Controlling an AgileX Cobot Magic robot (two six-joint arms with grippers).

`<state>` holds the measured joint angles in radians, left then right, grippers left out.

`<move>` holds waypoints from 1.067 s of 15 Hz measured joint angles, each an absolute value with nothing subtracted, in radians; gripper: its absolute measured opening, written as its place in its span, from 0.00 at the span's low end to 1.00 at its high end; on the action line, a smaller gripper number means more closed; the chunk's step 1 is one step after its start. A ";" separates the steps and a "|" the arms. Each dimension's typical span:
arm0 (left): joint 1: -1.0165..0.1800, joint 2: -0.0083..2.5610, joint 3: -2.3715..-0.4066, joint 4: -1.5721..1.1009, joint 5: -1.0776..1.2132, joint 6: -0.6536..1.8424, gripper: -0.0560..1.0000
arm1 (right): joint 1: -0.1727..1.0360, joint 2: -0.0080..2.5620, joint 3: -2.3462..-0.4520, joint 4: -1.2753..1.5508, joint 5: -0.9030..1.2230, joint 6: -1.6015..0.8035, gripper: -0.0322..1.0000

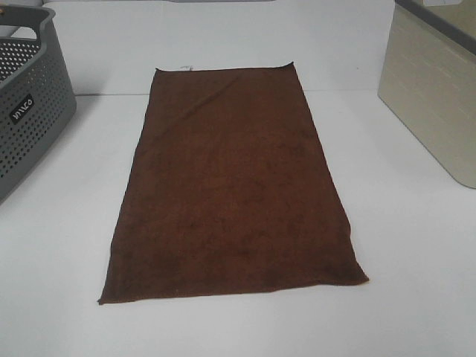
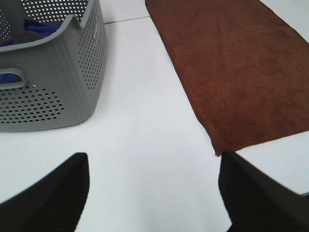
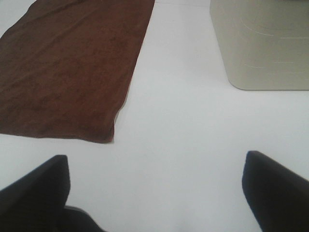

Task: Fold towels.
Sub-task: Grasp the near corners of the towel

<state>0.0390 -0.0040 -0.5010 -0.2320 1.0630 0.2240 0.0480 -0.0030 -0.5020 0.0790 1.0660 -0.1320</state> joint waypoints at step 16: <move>0.039 -0.004 -0.515 -0.244 1.027 0.224 0.73 | 0.048 0.038 -0.508 0.061 1.063 -0.127 0.91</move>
<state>0.0390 -0.0040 -0.5150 -0.2440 1.0270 0.2240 0.0480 0.0380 -0.5080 0.0610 1.0630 -0.1270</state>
